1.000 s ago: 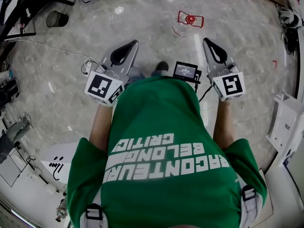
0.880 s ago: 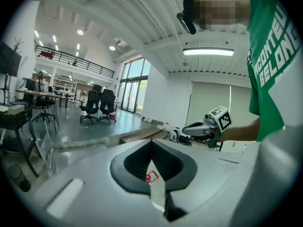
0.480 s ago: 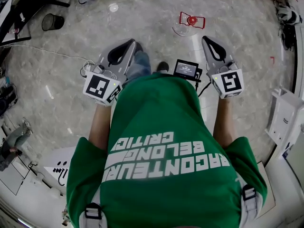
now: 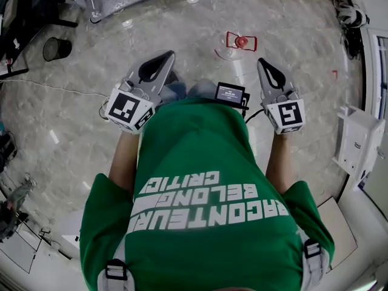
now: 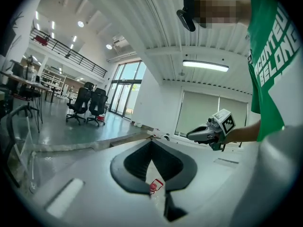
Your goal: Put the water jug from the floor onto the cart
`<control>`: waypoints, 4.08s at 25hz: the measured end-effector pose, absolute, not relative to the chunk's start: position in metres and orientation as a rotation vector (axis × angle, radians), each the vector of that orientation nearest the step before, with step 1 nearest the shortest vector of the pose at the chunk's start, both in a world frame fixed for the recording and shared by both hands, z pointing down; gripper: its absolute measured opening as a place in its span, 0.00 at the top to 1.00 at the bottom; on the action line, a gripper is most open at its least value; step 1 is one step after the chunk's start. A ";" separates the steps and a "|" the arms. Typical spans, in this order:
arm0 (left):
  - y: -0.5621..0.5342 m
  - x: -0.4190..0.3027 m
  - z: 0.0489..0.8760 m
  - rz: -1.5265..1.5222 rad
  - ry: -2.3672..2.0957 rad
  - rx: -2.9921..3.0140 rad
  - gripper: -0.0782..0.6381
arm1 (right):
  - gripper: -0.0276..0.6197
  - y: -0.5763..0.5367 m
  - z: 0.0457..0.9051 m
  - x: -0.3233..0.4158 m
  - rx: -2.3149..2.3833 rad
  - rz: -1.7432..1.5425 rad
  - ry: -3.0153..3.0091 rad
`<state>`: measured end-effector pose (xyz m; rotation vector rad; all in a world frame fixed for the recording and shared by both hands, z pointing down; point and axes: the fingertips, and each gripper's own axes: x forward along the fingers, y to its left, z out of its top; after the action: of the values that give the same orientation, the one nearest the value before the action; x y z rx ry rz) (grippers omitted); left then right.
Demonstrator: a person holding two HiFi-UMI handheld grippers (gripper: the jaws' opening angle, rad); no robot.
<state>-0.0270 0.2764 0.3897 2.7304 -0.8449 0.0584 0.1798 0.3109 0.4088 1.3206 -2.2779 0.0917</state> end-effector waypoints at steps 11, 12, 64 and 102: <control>0.234 -0.050 0.406 0.081 -0.857 2.665 0.87 | 0.97 0.292 0.429 0.188 1.353 0.203 -2.178; 0.229 -0.050 0.406 0.084 -0.867 2.660 0.87 | 0.97 0.287 0.429 0.191 1.349 0.203 -2.178; 0.149 0.200 0.635 0.594 -0.144 2.611 0.87 | 0.95 0.174 0.842 0.349 1.357 0.698 -1.827; 0.159 0.214 0.722 0.644 0.102 2.610 0.87 | 0.49 0.197 0.980 0.340 1.554 0.952 -1.602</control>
<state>0.2140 0.1586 0.7221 2.6102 0.1023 0.6445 0.3399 0.1967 0.9800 1.5542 -1.6021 0.9520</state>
